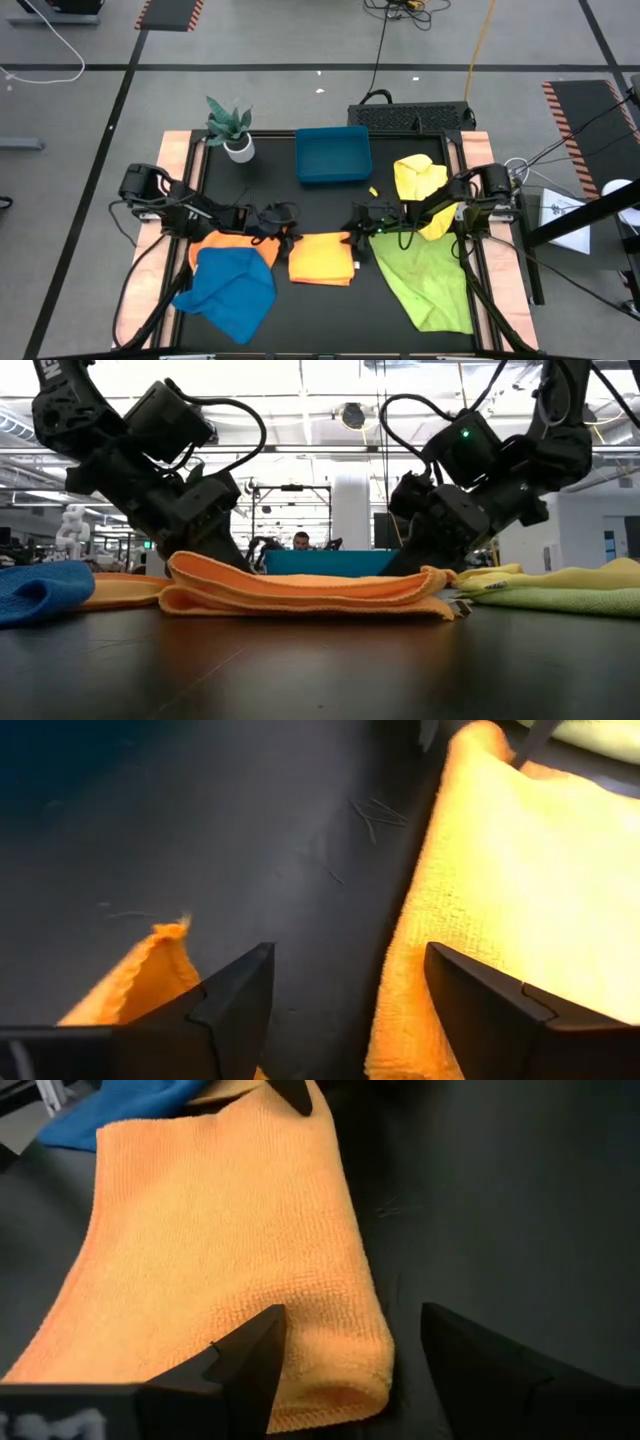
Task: Fold microfiber towels
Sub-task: Put the orange folded microfiber cloth into the blue bin
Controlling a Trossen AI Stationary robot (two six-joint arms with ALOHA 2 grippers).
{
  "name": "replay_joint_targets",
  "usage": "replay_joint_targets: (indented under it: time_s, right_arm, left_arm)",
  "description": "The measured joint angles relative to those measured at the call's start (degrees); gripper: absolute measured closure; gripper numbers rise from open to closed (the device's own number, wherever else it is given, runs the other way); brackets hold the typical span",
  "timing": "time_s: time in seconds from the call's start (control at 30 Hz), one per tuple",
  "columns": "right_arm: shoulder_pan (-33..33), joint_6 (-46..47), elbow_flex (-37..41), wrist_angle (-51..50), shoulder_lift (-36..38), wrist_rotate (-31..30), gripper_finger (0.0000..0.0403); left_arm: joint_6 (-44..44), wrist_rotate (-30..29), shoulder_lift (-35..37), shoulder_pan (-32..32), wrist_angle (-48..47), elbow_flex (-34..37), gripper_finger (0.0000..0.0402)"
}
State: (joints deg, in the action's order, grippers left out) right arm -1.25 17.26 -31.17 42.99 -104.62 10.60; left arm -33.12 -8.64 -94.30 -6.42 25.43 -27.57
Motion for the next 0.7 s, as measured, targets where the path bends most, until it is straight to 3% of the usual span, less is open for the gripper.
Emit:
replay_joint_targets:
  time_s: [0.2,0.43,0.57,0.7]
  right_arm:
    - [0.0,0.1,0.0,-2.8,0.6,1.0,0.0209]
    - [0.0,-0.4,0.1,-5.4,1.2,1.4,0.0305]
    - [0.0,-2.1,0.1,-5.4,1.3,1.7,0.0384]
    - [-0.2,-3.2,0.2,-5.8,2.9,2.9,0.0393]
  left_arm:
    - [0.4,2.0,0.0,-0.6,-0.7,0.0,0.0170]
    - [3.0,2.7,0.0,-0.8,-1.1,0.0,0.0206]
    - [6.2,2.5,0.0,-0.8,-1.4,0.0,0.0265]
    - [9.1,3.5,0.4,-0.9,-1.6,0.0,0.0366]
